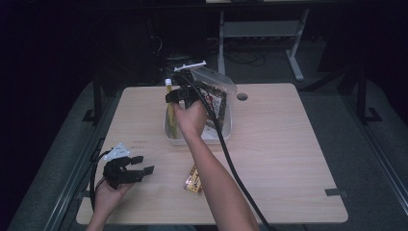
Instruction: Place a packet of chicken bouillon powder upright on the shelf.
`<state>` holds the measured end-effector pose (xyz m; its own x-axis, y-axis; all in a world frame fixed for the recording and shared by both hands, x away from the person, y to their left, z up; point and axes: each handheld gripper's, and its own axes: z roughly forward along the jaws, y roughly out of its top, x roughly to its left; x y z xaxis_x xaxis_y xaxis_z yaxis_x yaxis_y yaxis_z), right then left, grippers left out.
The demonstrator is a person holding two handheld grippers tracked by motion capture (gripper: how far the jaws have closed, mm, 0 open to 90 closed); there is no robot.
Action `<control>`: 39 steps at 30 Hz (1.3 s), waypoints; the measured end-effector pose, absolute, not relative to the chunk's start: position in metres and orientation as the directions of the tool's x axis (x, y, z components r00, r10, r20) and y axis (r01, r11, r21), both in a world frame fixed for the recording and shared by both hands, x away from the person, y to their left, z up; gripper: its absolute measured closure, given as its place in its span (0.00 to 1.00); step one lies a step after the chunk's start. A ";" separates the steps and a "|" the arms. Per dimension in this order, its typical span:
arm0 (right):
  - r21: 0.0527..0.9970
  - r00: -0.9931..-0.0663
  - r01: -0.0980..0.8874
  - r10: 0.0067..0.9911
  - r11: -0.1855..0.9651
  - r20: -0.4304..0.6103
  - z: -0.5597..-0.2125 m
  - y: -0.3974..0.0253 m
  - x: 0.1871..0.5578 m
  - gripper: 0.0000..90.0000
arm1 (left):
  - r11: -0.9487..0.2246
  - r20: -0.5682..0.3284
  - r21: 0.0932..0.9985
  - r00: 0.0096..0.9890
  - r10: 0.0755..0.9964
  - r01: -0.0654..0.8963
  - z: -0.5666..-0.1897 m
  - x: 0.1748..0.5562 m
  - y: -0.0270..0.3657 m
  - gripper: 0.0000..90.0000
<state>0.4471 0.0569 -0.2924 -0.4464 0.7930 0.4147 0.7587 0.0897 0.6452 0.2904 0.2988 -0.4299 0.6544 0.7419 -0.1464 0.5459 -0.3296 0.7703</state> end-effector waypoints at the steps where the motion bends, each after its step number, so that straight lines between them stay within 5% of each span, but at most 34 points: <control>1: 0.646 -0.447 0.758 0.794 0.092 0.412 -0.292 0.057 0.447 0.79 | -0.330 -0.146 0.770 0.654 0.742 0.546 -0.430 0.290 0.299 0.37; 39: 0.659 -0.470 0.745 0.781 0.102 0.410 -0.286 0.053 0.442 0.75 | -0.335 -0.145 0.767 0.657 0.740 0.547 -0.430 0.290 0.297 0.37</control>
<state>0.4424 0.0535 -0.2858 -0.4703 0.7814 0.4101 0.7449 0.1024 0.6592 0.2904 0.2972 -0.4301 0.6571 0.7397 -0.1451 0.5466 -0.3350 0.7674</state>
